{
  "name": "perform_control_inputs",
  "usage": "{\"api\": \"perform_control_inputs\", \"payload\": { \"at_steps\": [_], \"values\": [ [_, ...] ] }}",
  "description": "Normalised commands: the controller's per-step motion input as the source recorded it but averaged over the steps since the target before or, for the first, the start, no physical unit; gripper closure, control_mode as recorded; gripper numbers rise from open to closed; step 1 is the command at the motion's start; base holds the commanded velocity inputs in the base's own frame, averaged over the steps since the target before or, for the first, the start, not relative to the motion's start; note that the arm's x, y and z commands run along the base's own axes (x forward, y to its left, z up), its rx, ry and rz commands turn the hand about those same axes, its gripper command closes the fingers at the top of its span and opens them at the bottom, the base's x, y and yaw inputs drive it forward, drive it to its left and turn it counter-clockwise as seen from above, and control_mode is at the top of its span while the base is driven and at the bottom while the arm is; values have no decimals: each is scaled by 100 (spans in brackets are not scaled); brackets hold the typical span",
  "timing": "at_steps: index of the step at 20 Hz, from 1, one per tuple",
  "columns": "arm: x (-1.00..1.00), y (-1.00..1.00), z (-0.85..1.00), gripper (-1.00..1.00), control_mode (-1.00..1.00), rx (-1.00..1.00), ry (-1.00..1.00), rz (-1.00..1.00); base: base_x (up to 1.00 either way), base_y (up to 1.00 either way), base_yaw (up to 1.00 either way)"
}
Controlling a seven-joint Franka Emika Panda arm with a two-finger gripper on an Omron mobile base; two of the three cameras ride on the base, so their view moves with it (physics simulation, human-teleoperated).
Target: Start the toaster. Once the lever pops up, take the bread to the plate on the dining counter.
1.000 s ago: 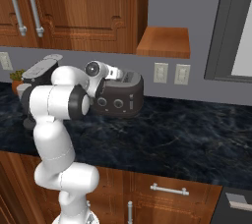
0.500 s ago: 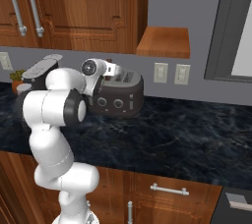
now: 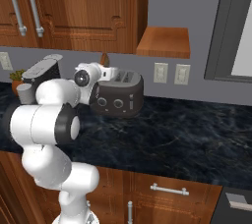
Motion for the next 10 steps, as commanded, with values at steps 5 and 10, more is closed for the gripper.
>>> {"api": "perform_control_inputs", "payload": {
  "at_steps": [5,10],
  "values": [
    [-69,-9,28,100,-100,0,-1,0,0,0,0],
    [-91,-10,40,100,-100,0,1,0,0,0,0]
  ]
}}
